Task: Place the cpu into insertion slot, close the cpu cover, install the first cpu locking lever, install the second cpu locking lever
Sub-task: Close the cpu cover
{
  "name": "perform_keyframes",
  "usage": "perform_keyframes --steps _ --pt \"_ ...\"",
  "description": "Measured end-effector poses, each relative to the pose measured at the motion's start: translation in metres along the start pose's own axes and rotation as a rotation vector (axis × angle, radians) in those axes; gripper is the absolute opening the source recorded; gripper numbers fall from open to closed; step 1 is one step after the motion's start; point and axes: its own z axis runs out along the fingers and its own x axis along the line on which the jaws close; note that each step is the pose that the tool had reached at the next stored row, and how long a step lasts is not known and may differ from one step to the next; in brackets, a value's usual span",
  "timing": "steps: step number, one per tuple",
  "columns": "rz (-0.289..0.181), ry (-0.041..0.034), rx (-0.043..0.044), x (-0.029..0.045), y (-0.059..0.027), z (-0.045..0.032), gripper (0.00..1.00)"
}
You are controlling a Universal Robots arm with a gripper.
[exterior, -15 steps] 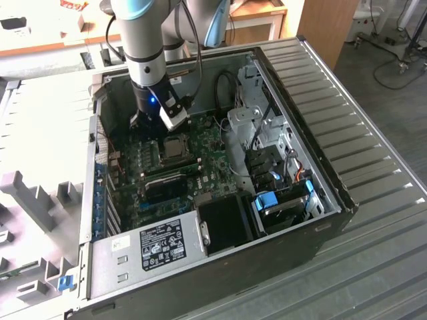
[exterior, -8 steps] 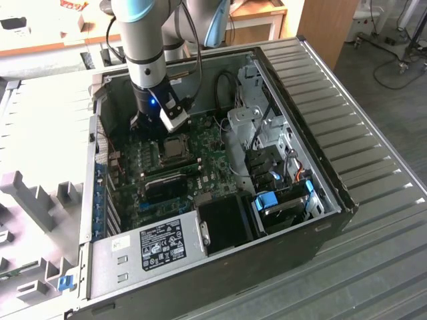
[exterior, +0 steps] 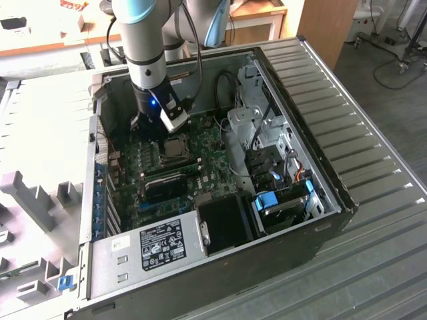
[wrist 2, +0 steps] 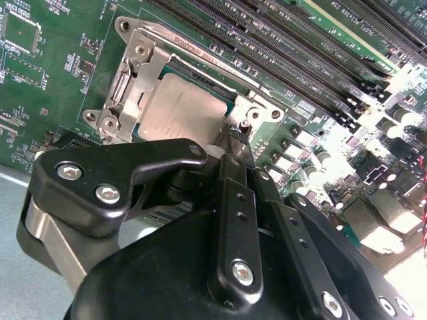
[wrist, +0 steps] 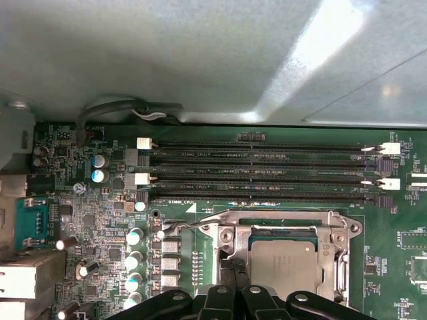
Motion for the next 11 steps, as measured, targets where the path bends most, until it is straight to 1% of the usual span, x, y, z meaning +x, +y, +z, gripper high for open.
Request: perform_keyframes --steps 11 --pt "0.000 0.0002 0.0003 0.0000 -0.0001 0.0026 0.10"
